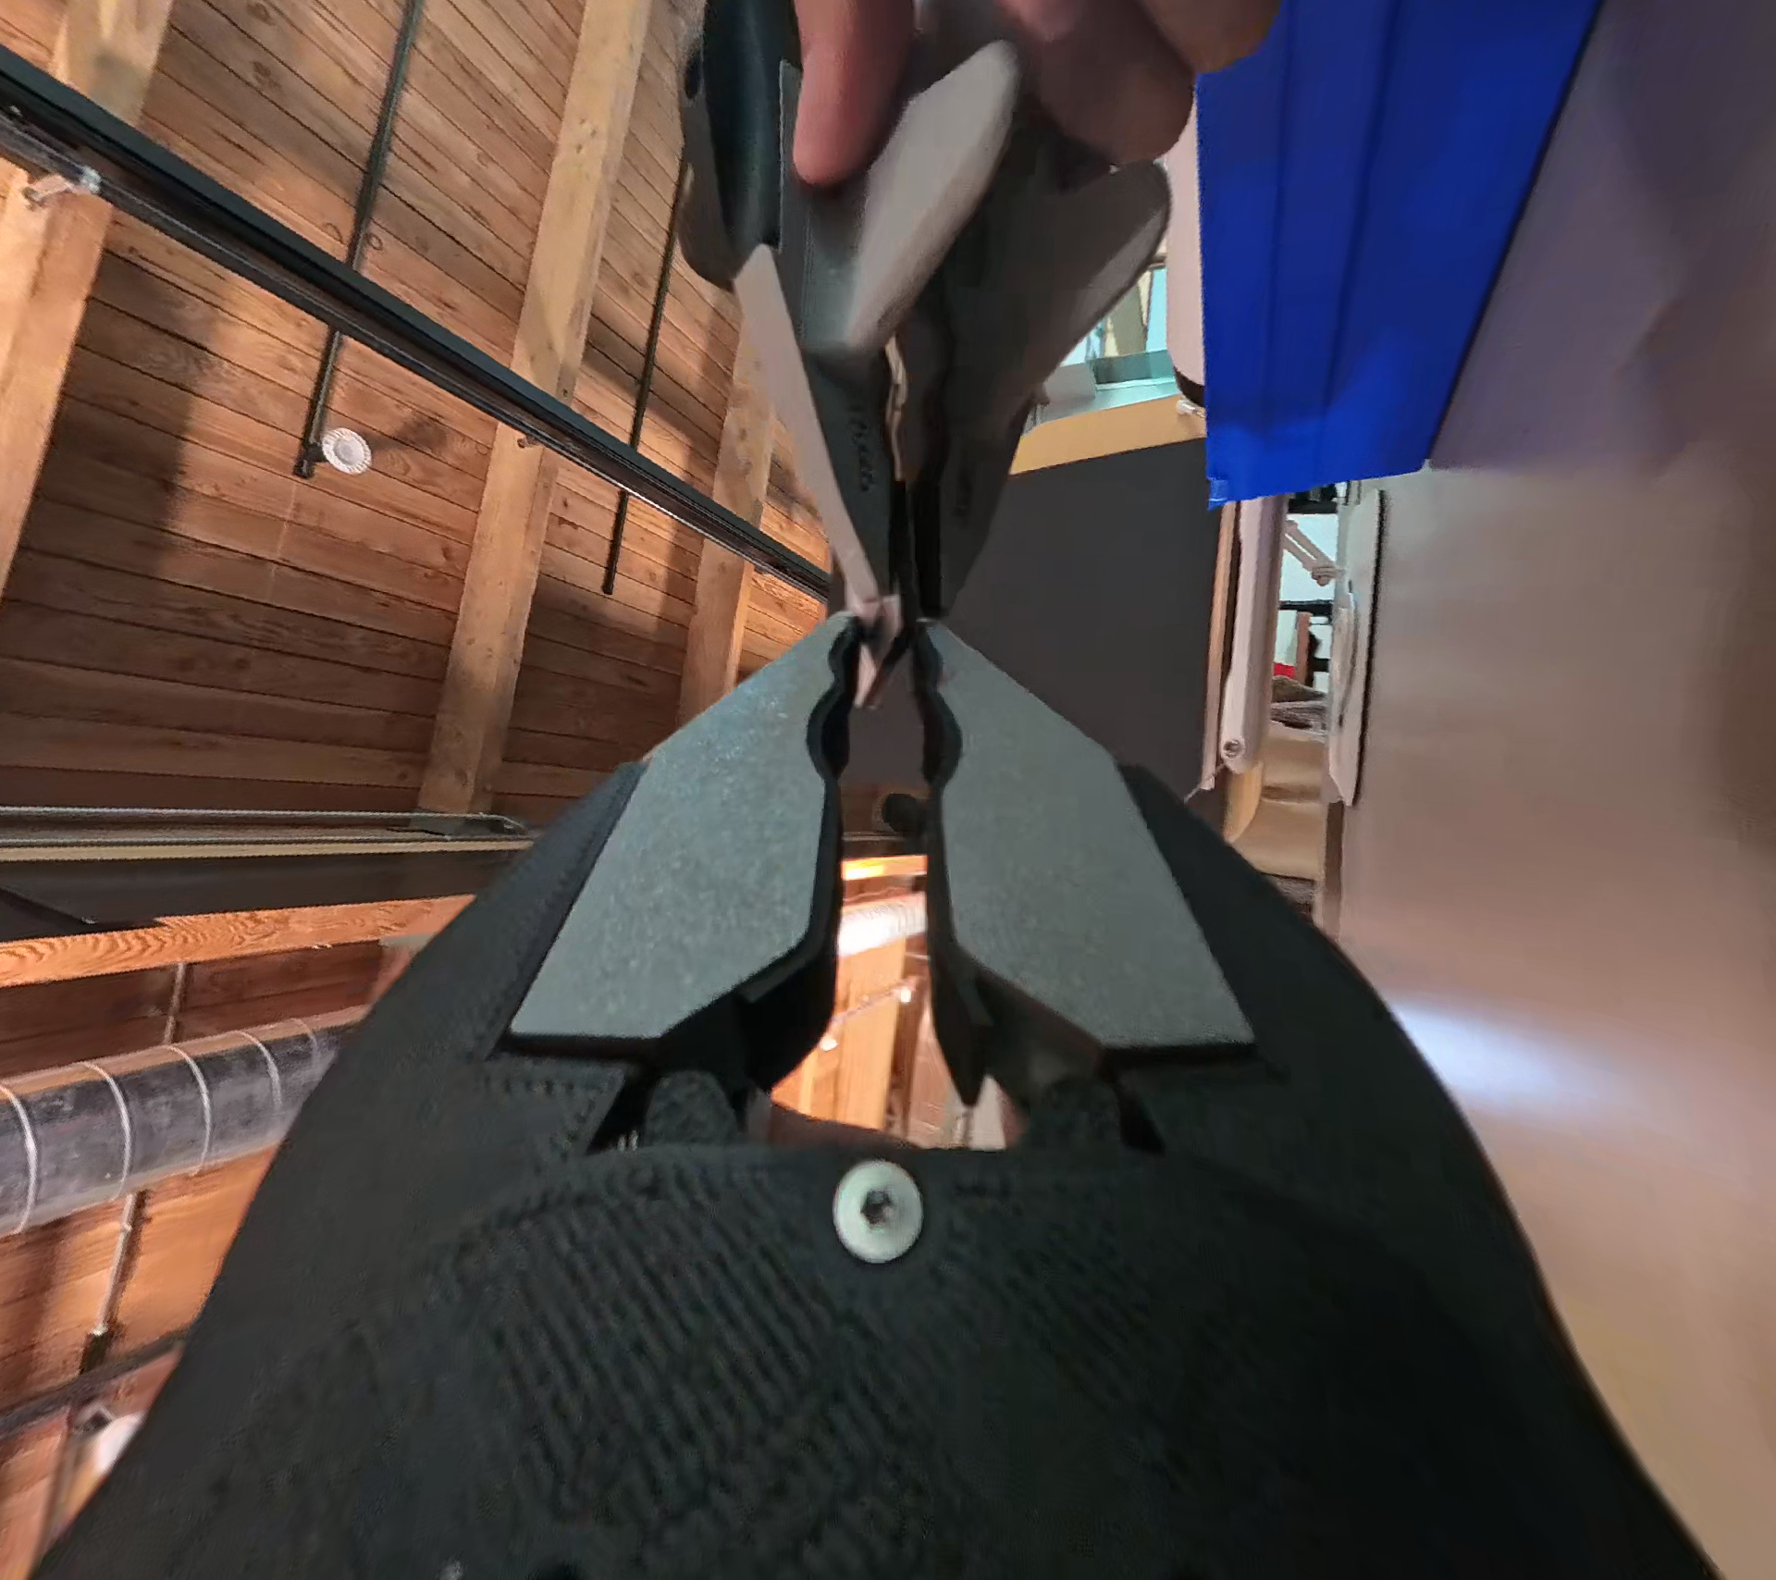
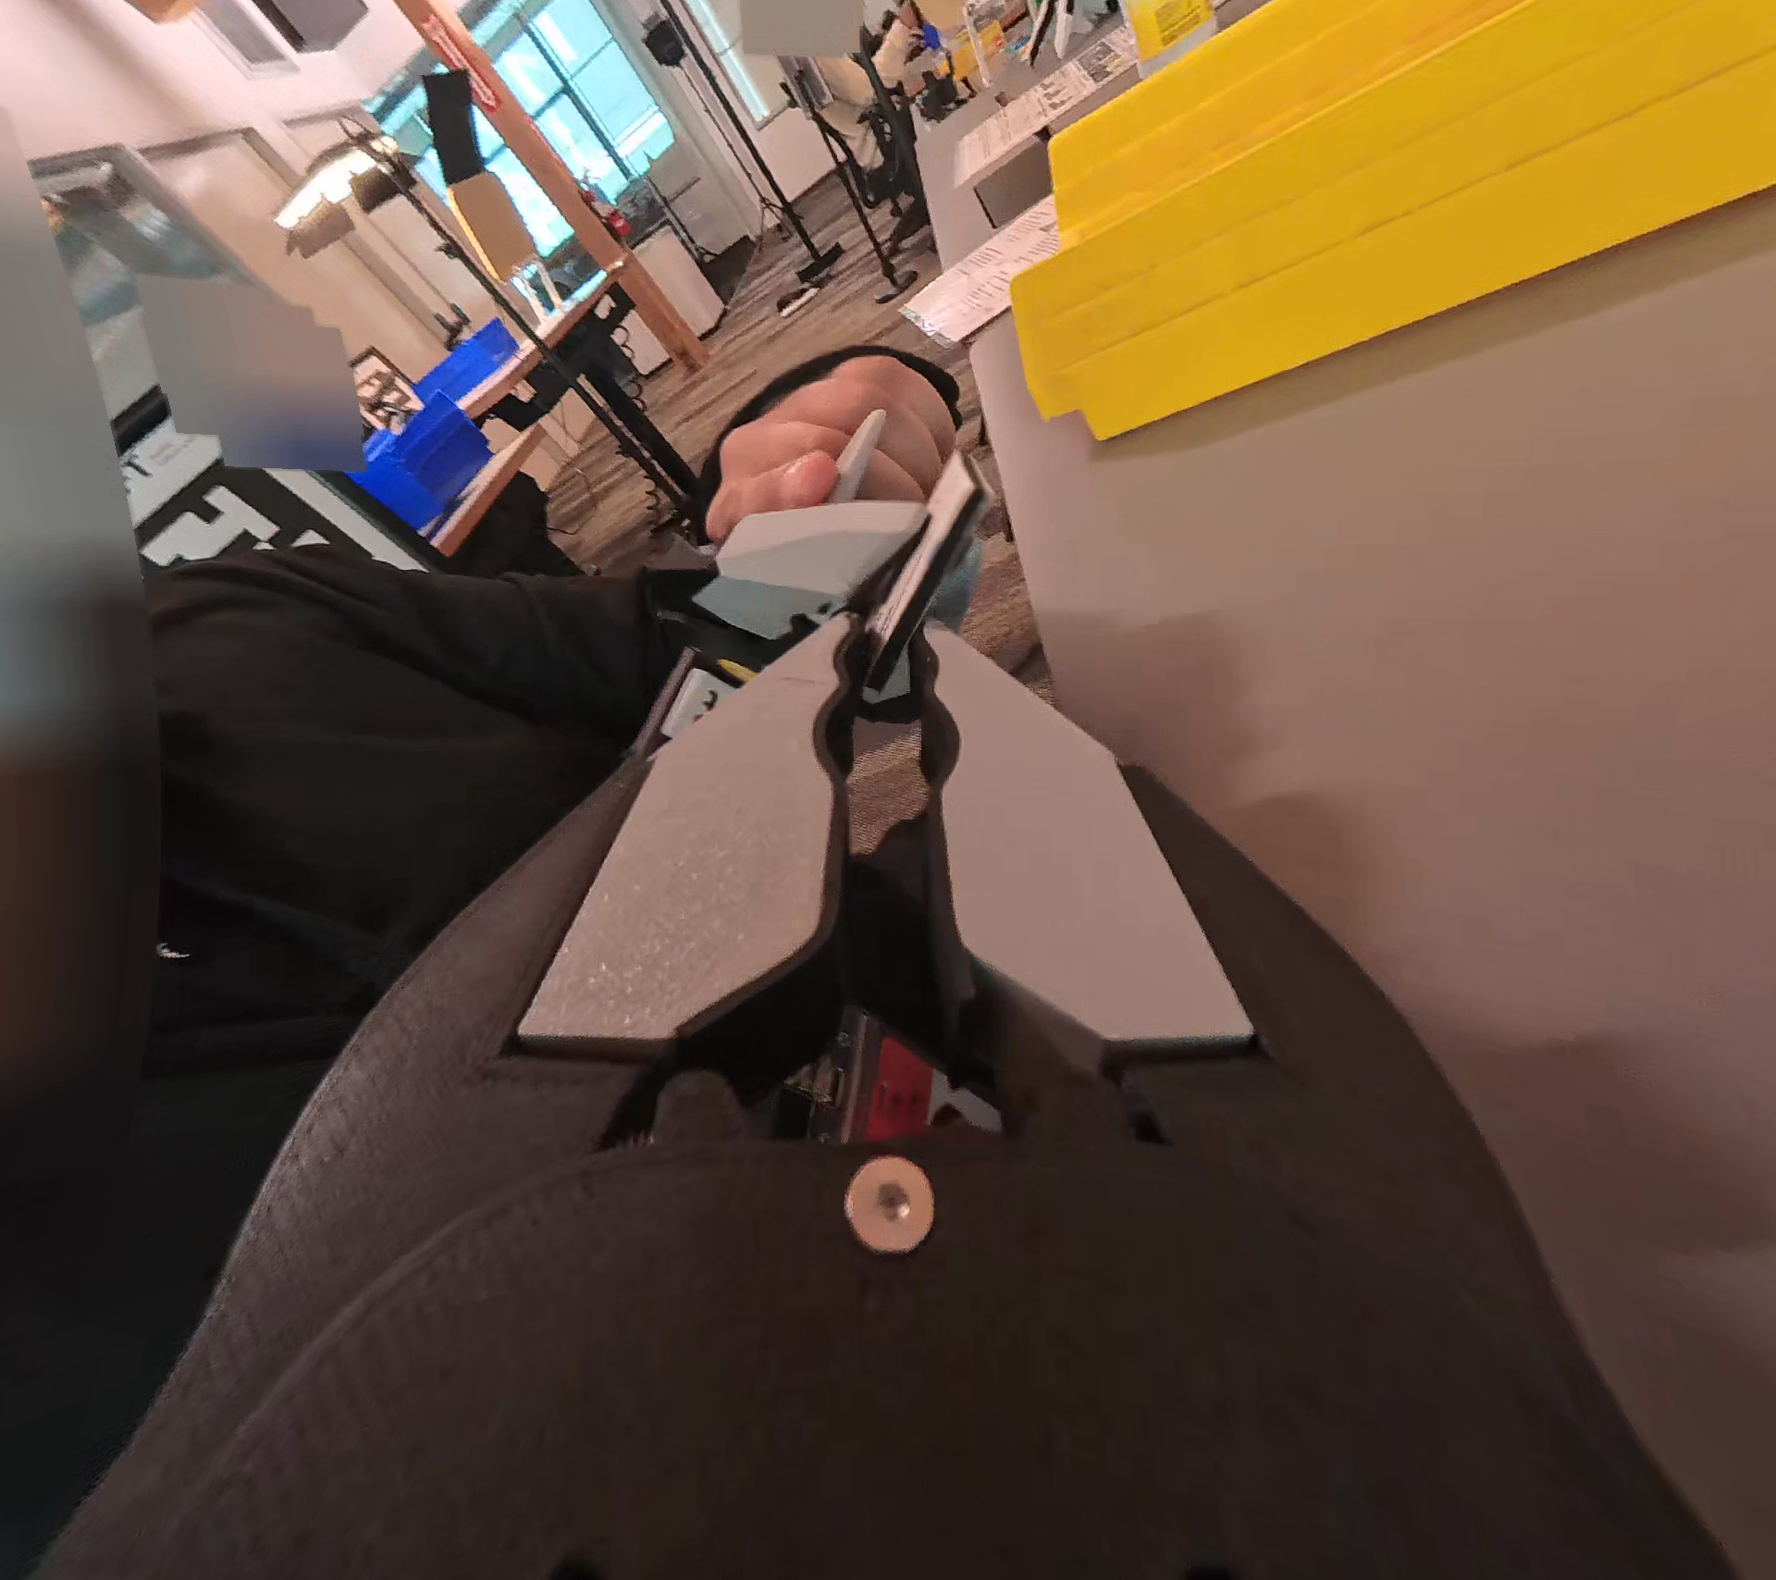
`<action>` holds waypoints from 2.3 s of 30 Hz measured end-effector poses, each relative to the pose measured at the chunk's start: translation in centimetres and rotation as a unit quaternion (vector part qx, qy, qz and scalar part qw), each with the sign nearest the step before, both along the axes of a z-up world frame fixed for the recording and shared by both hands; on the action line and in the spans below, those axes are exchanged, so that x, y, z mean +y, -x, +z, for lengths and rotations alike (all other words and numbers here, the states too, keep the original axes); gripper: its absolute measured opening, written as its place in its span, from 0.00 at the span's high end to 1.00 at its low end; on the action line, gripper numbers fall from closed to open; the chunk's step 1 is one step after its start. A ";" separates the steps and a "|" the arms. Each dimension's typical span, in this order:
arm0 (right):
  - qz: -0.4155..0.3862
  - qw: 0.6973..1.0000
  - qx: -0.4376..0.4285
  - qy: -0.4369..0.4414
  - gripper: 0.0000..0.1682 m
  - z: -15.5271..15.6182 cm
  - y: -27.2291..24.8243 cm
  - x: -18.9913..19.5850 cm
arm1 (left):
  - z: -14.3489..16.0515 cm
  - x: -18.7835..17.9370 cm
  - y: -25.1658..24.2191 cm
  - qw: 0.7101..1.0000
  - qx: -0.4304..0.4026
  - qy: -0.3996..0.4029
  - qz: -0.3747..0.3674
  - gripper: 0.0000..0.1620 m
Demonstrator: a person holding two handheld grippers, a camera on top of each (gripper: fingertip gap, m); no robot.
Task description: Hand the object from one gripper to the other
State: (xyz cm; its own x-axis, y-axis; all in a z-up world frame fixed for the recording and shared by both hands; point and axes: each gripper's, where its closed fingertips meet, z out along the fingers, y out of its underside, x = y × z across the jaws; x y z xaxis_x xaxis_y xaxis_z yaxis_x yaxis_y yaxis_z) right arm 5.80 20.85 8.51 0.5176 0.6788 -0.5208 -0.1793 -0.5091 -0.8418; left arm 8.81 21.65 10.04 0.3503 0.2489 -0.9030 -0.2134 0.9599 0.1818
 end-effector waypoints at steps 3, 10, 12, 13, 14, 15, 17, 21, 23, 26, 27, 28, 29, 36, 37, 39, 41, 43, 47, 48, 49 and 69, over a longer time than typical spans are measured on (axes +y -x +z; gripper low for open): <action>-0.030 0.998 -0.051 -0.009 1.00 -0.6 -1.5 0.3 | -0.7 0.7 -0.1 0.998 0.026 0.052 -0.014 0.91; -0.039 0.963 -0.267 -0.011 0.99 -3.6 -4.7 -1.7 | -4.3 0.7 0.2 0.909 0.232 0.333 -0.091 0.76; -0.032 0.939 -0.342 -0.016 0.99 -4.8 -5.1 -2.2 | -4.2 -1.1 0.5 0.847 0.267 0.436 -0.147 0.74; -0.029 0.928 -0.371 -0.016 0.99 -5.2 -5.2 -2.4 | -4.1 -1.9 0.7 0.819 0.280 0.472 -0.169 0.75; -0.021 0.920 -0.391 -0.018 0.99 -5.5 -5.0 -2.7 | -4.1 -2.2 0.7 0.795 0.289 0.502 -0.179 0.76; -0.008 0.915 -0.402 -0.021 0.99 -5.7 -4.6 -3.0 | -4.3 -2.5 0.7 0.773 0.302 0.527 -0.183 0.76; 0.011 0.908 -0.418 -0.018 0.99 -6.1 -4.0 -3.6 | -4.9 -3.1 0.7 0.737 0.326 0.561 -0.190 0.77; 0.042 0.895 -0.444 -0.004 0.99 -7.2 -3.3 -4.5 | -6.1 -4.0 0.3 0.720 0.346 0.570 -0.192 0.78; 0.057 0.891 -0.451 -0.001 0.99 -7.6 -2.8 -4.8 | -6.5 -5.0 0.4 0.706 0.361 0.573 -0.206 0.79; 0.063 0.888 -0.455 0.001 0.99 -7.8 -2.4 -4.8 | -7.1 -5.8 0.4 0.696 0.377 0.575 -0.209 0.89; 0.064 0.889 -0.454 0.001 0.99 -7.8 -2.3 -4.8 | -7.2 -5.7 0.4 0.698 0.377 0.572 -0.207 0.95; 0.063 0.888 -0.455 0.002 0.99 -7.9 -2.4 -4.8 | -7.2 -5.7 0.5 0.694 0.382 0.574 -0.209 0.96; 0.059 0.887 -0.457 0.000 0.99 -7.8 -2.5 -4.7 | -7.3 -5.8 0.5 0.680 0.389 0.584 -0.212 0.98; -0.009 0.923 -0.377 -0.078 0.96 -3.0 -3.7 -3.7 | -2.2 -3.8 0.3 0.606 0.283 0.676 -0.308 0.99; -0.018 0.933 -0.347 -0.094 0.94 -1.8 -3.8 -3.7 | -0.7 -3.5 0.6 0.588 0.256 0.688 -0.340 0.99; -0.032 0.950 -0.287 -0.118 0.90 0.2 -3.9 -3.5 | 1.8 -2.7 1.3 0.551 0.199 0.708 -0.395 1.00; -0.027 0.963 -0.233 -0.133 0.87 1.5 -3.5 -3.6 | 3.6 -2.5 2.2 0.525 0.158 0.711 -0.441 1.00; -0.018 0.970 -0.194 -0.145 0.85 2.4 -2.8 -3.6 | 4.4 -2.3 2.5 0.507 0.125 0.716 -0.463 1.00; -0.025 0.973 -0.150 -0.174 0.84 3.9 -1.7 -2.9 | 4.6 -2.9 2.5 0.469 0.103 0.727 -0.490 0.99; -0.029 0.973 -0.143 -0.179 0.83 4.1 -1.5 -2.8 | 4.4 -3.1 2.4 0.457 0.104 0.733 -0.492 0.99; -0.034 0.973 -0.139 -0.182 0.84 4.2 -1.4 -2.6 | 4.2 -3.4 2.2 0.446 0.109 0.740 -0.491 1.00; 0.001 0.969 -0.243 -0.039 1.00 -1.2 -3.2 -4.3 | -2.8 -3.1 0.4 0.530 0.295 0.747 -0.273 0.74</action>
